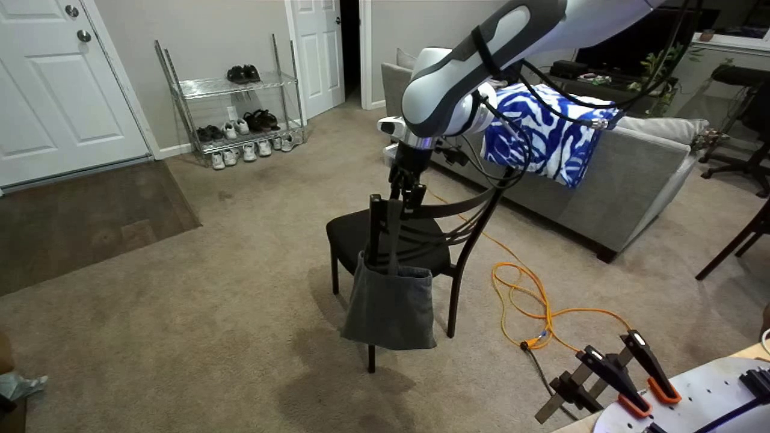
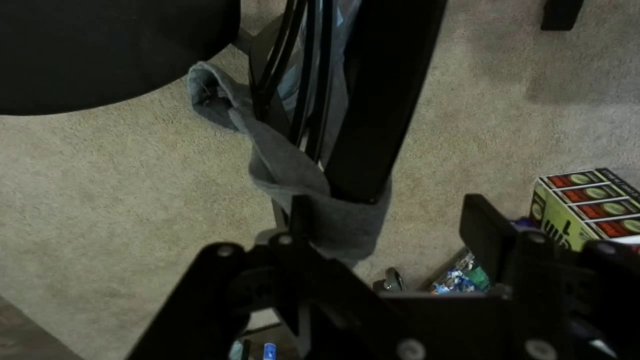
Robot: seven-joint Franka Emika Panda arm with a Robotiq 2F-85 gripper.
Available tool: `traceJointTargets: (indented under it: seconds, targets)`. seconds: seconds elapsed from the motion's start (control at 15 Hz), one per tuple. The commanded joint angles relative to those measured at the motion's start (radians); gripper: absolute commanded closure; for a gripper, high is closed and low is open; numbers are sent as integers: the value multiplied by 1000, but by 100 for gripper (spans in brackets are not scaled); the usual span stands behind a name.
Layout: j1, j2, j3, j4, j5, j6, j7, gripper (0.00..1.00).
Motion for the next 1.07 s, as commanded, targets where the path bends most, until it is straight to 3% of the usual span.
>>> traceJointTargets:
  seconds: [0.0,0.47,1.0]
  targets:
    - [11,-27,-8,-27,11,9,23,52]
    - [19,-73,-21,-74,-2,78,55,96]
    - [36,-195,-31,-245,-49,236,156,96]
